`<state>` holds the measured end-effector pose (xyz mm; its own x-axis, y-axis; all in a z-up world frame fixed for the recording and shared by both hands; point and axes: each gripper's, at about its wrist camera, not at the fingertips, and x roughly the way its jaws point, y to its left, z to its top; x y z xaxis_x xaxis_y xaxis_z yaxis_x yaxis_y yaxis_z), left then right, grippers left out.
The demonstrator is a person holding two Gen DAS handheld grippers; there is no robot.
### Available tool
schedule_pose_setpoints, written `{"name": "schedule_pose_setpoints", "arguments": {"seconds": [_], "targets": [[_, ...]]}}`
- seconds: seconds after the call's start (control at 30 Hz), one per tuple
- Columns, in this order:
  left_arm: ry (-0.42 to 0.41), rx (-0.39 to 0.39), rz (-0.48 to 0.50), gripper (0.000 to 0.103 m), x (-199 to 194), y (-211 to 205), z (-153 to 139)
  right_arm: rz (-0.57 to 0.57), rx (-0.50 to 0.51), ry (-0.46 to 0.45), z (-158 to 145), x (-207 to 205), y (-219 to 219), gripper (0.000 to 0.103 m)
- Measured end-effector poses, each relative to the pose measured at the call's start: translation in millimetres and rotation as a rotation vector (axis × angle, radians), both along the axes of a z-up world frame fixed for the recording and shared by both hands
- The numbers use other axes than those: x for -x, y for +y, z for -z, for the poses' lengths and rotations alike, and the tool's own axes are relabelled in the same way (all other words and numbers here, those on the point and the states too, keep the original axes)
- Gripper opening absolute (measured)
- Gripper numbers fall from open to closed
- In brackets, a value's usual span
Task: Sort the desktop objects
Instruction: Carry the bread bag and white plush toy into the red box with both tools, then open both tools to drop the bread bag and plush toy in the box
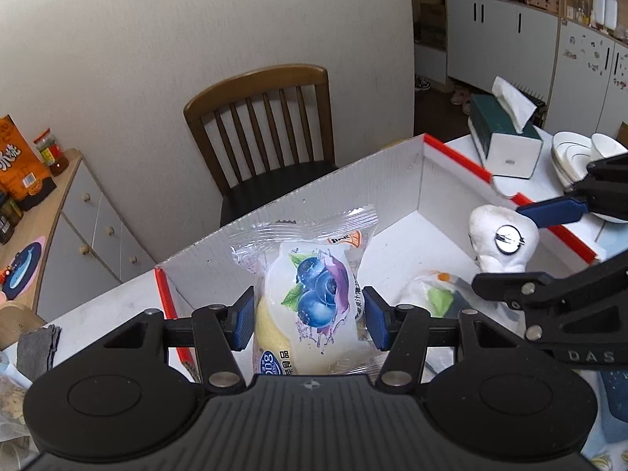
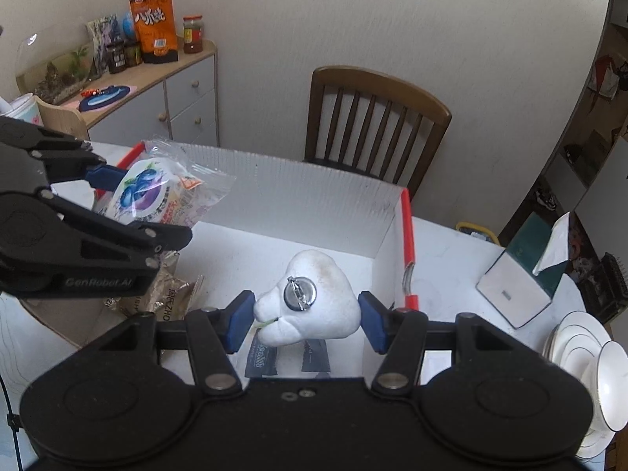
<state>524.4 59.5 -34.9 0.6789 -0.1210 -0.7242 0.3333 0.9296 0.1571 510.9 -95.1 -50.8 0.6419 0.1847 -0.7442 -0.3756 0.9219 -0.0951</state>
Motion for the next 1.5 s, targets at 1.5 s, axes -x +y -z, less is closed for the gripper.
{"name": "schedule_pose_setpoints", "arguments": {"seconds": [1.5], "targets": [[0.110, 0.083, -0.005, 0.066, -19, 10, 10, 0.021, -0.066, 0.066, 0, 10, -2, 0.071]]}}
